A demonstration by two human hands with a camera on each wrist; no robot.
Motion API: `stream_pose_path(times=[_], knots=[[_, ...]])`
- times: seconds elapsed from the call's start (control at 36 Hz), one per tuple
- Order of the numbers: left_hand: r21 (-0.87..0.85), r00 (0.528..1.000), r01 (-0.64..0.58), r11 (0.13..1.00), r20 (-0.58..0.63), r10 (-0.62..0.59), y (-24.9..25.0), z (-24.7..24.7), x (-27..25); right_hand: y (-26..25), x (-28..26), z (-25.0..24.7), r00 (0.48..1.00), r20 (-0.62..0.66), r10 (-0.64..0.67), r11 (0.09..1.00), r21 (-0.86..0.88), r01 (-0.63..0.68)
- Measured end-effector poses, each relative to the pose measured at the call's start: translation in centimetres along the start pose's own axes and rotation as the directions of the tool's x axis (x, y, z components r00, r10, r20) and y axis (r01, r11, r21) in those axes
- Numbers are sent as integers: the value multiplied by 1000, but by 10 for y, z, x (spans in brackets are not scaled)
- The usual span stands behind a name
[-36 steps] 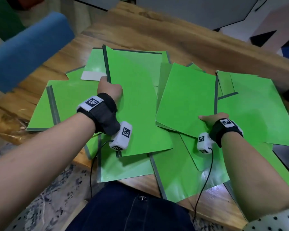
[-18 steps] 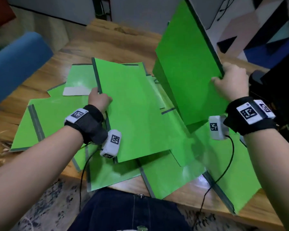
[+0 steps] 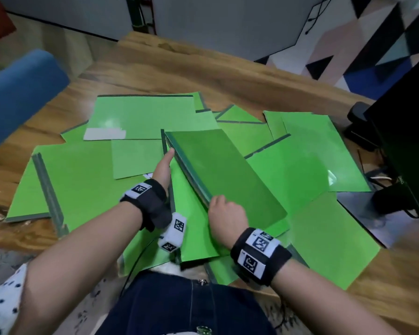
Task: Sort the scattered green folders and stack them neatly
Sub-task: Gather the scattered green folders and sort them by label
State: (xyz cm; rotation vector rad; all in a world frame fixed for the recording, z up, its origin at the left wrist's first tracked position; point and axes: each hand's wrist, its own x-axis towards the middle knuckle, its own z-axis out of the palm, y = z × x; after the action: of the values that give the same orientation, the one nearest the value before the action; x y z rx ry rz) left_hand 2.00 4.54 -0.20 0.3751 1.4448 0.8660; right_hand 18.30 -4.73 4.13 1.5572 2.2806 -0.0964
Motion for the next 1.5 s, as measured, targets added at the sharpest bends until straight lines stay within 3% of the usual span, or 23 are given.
stream_pose_path(times=[0.06,0.14,0.25,0.33,0.39,0.5,0.61,0.78,0.83,0.97,1.03,1.11,1.31,1.5], knots=[[48,999,-6,999,-39,8,9,7,-21,-1,2,2,999,40,-14,999,49,12],[158,993,20,987,-117,-1,8,7,-29,23,11,0,989,151,6,957,285,-49],[283,978,65,957,-207,-5,0,-1,-23,86,38,4,957,190,220,839,463,-285],[375,974,94,922,-228,-7,-6,-4,-21,128,62,29,872,258,416,736,468,-489],[439,970,98,893,-243,13,-11,-5,-19,139,69,48,810,335,481,692,423,-585],[453,966,97,886,-256,25,-18,-6,-14,135,73,80,762,353,543,640,413,-648],[450,957,111,886,-288,27,-23,-6,-6,128,68,87,745,443,499,495,561,-664],[471,950,118,874,-311,39,-29,-9,2,127,44,83,780,493,385,385,682,-622],[462,954,110,880,-297,37,-31,-10,2,130,32,86,790,507,345,291,743,-603],[339,956,95,936,-293,9,-32,-12,1,121,3,79,811,537,233,-50,839,-541],[332,968,70,941,-249,16,-35,-11,5,110,0,79,823,509,253,-99,860,-501],[388,970,20,921,-232,77,-36,-9,3,91,6,77,828,478,295,-110,877,-467],[446,956,-16,895,-255,145,-28,-15,2,110,14,49,827,434,358,31,879,-475],[441,965,26,897,-246,92,-21,-21,3,141,6,57,771,495,401,325,710,-625]])
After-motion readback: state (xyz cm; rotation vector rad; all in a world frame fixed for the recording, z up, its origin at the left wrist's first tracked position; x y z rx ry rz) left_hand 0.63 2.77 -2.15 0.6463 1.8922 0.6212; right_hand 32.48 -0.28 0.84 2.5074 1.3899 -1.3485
